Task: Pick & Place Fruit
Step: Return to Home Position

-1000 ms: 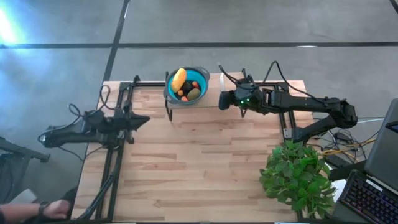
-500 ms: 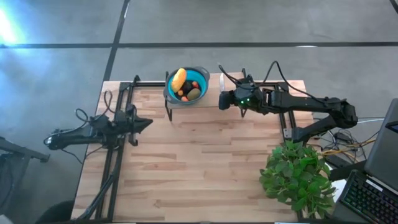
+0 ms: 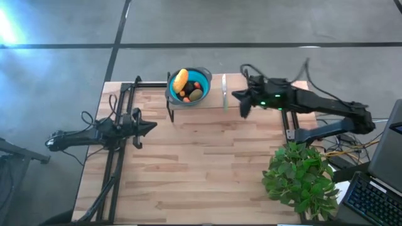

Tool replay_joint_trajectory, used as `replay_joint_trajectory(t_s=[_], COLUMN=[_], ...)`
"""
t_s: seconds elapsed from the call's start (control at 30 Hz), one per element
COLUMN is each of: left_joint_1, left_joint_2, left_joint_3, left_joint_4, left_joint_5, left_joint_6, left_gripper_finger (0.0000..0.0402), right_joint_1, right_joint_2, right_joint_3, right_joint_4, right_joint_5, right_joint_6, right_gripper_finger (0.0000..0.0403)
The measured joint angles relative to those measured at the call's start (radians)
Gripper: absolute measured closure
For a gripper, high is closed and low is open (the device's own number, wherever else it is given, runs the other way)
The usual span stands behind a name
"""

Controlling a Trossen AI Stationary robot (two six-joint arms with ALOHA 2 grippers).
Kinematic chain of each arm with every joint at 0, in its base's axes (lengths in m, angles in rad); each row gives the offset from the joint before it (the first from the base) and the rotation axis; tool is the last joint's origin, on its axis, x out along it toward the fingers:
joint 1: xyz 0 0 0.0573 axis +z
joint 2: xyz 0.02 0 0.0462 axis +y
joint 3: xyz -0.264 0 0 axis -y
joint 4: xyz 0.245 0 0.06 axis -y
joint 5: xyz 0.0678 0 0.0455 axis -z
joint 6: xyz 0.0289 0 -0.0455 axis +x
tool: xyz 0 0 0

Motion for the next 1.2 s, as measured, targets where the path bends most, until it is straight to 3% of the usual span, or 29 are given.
replay_joint_trajectory(t_s=[0.17,0.5,0.73,1.2], left_joint_1=[0.0,0.0,0.0,0.0], left_joint_2=[0.0,0.0,0.0,0.0], left_joint_3=[0.0,-0.001,-0.001,-0.002], left_joint_4=[-0.001,-0.001,-0.001,-0.001], left_joint_5=[0.0,0.0,0.0,0.0], left_joint_6=[-0.023,-0.024,-0.024,-0.025], left_gripper_finger=[0.0391,0.0379,0.0383,0.038], right_joint_1=[0.0,0.0,0.001,0.001], right_joint_2=[-0.19,-0.542,-0.678,-0.896], right_joint_3=[-0.079,-0.411,-0.657,-1.007], right_joint_4=[0.002,0.062,0.26,0.546], right_joint_5=[-0.082,-0.109,-0.275,-0.377], right_joint_6=[-0.144,-0.14,-0.18,-0.139], right_gripper_finger=[0.0394,0.0394,0.0394,0.0394])
